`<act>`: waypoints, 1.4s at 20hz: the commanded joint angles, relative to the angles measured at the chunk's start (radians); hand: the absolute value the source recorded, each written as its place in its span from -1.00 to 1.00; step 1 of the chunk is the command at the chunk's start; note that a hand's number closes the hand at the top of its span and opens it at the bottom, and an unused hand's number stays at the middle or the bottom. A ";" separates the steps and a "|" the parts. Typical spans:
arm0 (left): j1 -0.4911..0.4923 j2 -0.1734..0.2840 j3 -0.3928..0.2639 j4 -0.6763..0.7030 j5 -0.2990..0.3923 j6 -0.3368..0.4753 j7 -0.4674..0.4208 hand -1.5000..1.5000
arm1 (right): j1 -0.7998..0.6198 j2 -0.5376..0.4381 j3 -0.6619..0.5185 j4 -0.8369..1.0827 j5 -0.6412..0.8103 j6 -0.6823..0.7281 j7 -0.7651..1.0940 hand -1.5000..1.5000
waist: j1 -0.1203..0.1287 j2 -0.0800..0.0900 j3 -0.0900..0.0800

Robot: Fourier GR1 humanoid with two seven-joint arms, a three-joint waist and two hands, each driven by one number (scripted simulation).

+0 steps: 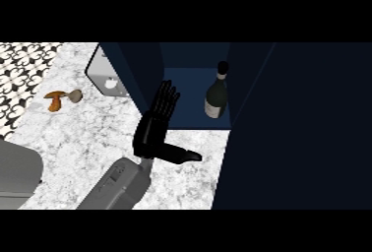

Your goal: Pick up the wine, place it into the cabinet and close the cabinet

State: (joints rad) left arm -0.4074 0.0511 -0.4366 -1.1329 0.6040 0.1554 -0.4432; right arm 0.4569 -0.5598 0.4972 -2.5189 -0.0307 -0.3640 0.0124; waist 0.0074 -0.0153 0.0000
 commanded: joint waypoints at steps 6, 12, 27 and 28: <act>0.266 0.084 -0.032 -0.319 0.023 -0.002 0.046 -1.00 | 0.060 -0.078 0.007 -0.251 -0.009 0.026 0.122 -1.00 | -0.010 0.006 -0.001; 0.419 0.183 -0.015 -0.398 0.027 -0.088 -0.009 -1.00 | 0.005 -0.116 0.008 -0.234 -0.069 0.111 0.129 -1.00 | -0.006 0.009 -0.001; 0.493 0.375 0.203 -0.482 0.108 -0.207 -0.010 -1.00 | -0.014 -0.165 0.224 -0.229 -0.014 0.284 0.088 1.00 | -0.010 0.011 -0.002; 0.539 0.413 0.242 -0.466 0.137 -0.260 -0.037 -1.00 | 0.030 -0.207 0.219 -0.269 -0.012 0.296 0.061 1.00 | -0.016 0.006 -0.002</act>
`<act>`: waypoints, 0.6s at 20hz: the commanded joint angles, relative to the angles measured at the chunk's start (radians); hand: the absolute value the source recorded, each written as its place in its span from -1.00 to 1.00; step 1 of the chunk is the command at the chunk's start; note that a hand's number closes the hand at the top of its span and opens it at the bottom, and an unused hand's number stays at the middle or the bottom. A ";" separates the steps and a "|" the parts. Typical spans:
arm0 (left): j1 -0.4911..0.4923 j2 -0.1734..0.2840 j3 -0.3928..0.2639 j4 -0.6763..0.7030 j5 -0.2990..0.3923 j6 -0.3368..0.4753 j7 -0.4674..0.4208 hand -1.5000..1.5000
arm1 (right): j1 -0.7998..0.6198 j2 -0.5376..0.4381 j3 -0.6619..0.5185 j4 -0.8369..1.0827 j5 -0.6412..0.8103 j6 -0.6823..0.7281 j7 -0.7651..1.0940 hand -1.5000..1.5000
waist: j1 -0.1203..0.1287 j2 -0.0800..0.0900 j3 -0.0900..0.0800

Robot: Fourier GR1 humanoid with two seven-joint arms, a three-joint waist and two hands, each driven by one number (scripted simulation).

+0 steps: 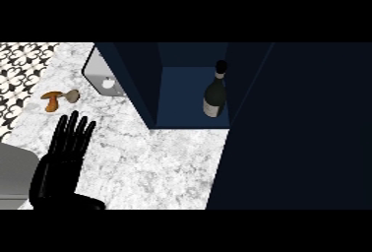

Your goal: Pick up the wine, place it into the cabinet and close the cabinet

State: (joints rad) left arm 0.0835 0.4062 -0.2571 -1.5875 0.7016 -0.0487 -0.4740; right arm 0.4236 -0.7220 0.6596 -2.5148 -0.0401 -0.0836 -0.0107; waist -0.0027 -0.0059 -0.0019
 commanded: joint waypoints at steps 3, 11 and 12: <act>0.003 0.048 0.082 0.018 0.044 -0.048 0.022 -1.00 | -0.040 0.032 0.086 -0.208 -0.002 -0.003 0.137 1.00 | 0.000 0.004 0.000; 0.045 0.108 0.145 0.044 0.085 -0.164 0.007 -1.00 | -0.177 0.134 0.187 -0.149 0.028 -0.019 0.233 1.00 | 0.014 0.004 -0.003; 0.046 0.136 0.168 0.001 0.116 -0.172 0.035 -1.00 | -0.204 0.135 0.161 -0.145 -0.012 -0.009 0.255 1.00 | 0.027 0.005 -0.002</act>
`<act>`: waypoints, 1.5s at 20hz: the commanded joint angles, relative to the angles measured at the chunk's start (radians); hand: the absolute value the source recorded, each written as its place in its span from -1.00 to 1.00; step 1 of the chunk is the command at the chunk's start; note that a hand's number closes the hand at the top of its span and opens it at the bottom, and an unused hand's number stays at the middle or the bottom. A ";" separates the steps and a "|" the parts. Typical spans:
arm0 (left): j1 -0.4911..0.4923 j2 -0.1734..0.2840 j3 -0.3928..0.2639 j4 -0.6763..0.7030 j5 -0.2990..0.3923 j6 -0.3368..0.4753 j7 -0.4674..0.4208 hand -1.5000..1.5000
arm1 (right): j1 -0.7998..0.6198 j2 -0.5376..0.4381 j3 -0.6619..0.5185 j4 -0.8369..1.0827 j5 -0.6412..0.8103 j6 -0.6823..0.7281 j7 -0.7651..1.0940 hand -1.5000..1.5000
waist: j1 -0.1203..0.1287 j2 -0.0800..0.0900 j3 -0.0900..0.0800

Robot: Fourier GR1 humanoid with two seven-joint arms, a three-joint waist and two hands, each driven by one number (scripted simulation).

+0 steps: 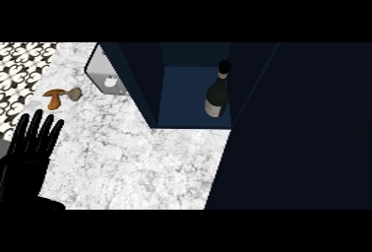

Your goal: Pick up the wine, place it into the cabinet and close the cabinet

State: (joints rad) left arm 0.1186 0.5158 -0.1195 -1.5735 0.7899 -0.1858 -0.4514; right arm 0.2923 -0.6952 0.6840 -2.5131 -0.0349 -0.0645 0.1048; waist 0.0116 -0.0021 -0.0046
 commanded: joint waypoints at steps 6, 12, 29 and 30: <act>-0.042 0.044 0.053 0.059 0.040 -0.072 0.026 -1.00 | -0.163 0.197 0.145 -0.074 -0.038 -0.034 0.146 1.00 | 0.022 0.009 -0.004; -0.022 0.066 0.072 0.046 0.049 -0.090 0.037 -1.00 | -0.288 0.281 0.117 -0.011 -0.062 -0.035 0.236 1.00 | 0.046 0.007 -0.003; -0.007 0.090 0.149 0.132 0.071 -0.201 0.030 -1.00 | -1.207 0.692 -0.066 0.630 -0.156 -0.315 0.557 1.00 | 0.026 0.003 0.002; 0.010 0.106 0.183 0.109 0.102 -0.199 0.048 -1.00 | -1.220 0.693 -0.046 0.682 -0.151 -0.331 0.508 1.00 | 0.024 0.002 0.003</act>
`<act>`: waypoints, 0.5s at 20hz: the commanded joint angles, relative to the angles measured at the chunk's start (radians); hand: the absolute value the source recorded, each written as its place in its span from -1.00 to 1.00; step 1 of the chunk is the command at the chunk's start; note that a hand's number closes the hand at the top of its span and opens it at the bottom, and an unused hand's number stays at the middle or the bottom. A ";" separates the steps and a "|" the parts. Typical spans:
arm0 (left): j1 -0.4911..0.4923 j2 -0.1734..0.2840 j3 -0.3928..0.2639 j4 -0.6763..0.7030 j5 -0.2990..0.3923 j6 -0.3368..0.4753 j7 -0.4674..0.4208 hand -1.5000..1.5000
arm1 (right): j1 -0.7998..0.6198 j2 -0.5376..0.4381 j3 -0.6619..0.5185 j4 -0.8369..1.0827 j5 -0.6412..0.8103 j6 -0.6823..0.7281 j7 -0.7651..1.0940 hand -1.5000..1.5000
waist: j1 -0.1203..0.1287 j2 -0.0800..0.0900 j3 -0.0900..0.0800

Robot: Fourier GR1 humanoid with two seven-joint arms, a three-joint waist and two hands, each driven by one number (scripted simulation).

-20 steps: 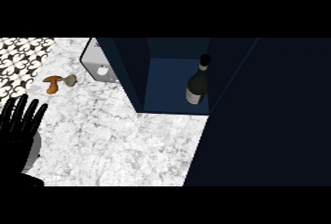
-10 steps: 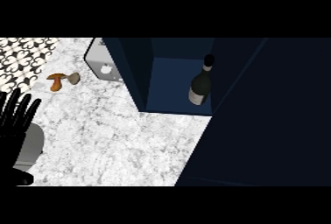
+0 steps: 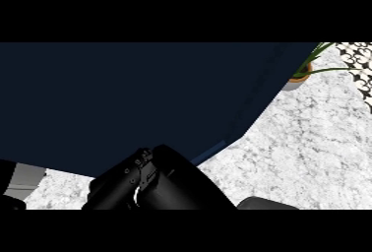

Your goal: Pick up the wine, place it into the cabinet and close the cabinet

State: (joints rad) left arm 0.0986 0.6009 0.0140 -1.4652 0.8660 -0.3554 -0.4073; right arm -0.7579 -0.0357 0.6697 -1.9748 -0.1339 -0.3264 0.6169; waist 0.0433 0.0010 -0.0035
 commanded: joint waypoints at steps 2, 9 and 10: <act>0.021 -0.016 0.031 -0.019 0.001 -0.007 0.015 -1.00 | -0.212 0.034 -0.050 0.197 -0.100 -0.075 -0.024 1.00 | -0.019 -0.001 0.003; -0.002 -0.016 0.076 0.058 0.004 -0.080 0.024 -1.00 | -0.282 0.035 -0.109 0.438 -0.252 -0.091 -0.177 1.00 | -0.022 0.001 0.002; -0.032 -0.052 0.048 0.027 -0.055 0.004 0.037 -1.00 | -0.232 0.035 -0.128 0.402 -0.234 -0.040 -0.155 1.00 | -0.033 0.000 0.003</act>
State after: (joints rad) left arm 0.0947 0.5836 0.0635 -1.4532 0.8526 -0.3773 -0.3755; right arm -0.9884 -0.0031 0.5556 -1.6199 -0.3249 -0.3716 0.4831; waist 0.0223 0.0011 -0.0002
